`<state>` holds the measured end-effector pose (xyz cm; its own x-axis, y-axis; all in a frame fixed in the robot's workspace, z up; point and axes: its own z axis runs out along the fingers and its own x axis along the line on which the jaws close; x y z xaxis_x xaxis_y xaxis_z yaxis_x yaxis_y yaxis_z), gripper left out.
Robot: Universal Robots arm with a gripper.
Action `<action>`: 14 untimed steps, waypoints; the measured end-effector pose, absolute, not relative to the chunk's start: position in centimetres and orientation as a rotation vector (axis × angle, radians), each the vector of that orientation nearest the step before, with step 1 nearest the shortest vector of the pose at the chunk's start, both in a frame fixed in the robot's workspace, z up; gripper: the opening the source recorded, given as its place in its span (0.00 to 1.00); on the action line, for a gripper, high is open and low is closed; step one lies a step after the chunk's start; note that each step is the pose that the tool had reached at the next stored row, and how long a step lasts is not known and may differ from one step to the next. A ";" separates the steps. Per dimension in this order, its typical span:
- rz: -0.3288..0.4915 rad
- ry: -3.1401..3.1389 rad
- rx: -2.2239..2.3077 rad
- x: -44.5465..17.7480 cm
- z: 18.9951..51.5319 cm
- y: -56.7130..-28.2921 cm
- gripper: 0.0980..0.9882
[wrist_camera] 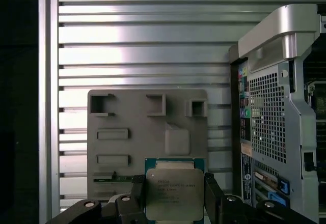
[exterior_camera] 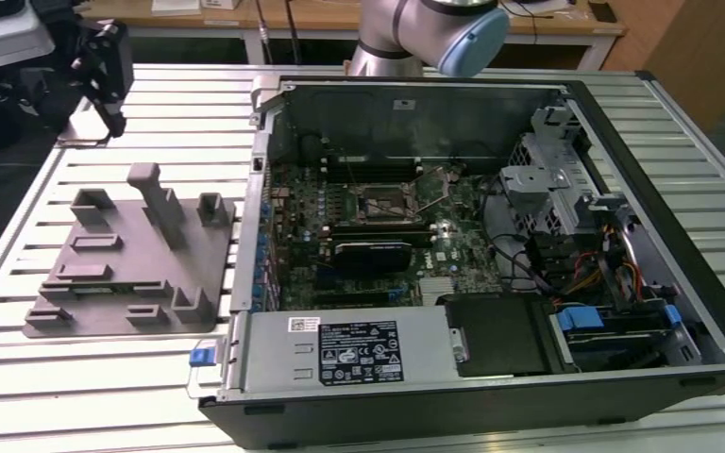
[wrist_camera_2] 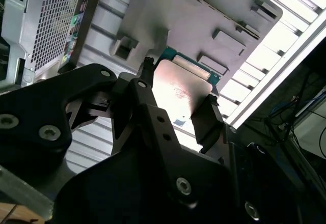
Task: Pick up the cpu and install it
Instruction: 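Pick up the cpu and move it towards the insertion slot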
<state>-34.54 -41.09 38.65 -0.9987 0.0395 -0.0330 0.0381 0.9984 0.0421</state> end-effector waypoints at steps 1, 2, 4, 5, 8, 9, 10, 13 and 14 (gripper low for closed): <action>0.065 3.107 0.060 -34.3 38.6 -41.1 0.50; 0.065 3.106 0.060 -34.0 38.6 -41.1 0.50; 0.065 3.106 0.060 -33.6 38.6 -41.1 0.50; 0.065 3.106 0.060 -33.3 38.6 -41.1 0.50; 0.064 3.107 0.060 -32.6 38.6 -41.1 0.50; 0.065 3.106 0.060 -32.3 38.6 -41.1 0.50; 0.065 3.106 0.060 -32.1 38.6 -41.1 0.50; 0.065 3.106 0.060 -31.4 38.6 -41.1 0.50; 0.065 3.106 0.060 -31.1 38.6 -41.1 0.50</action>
<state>-31.14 -41.09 38.64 -0.9987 0.0396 -0.0331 0.0382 0.9984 0.0422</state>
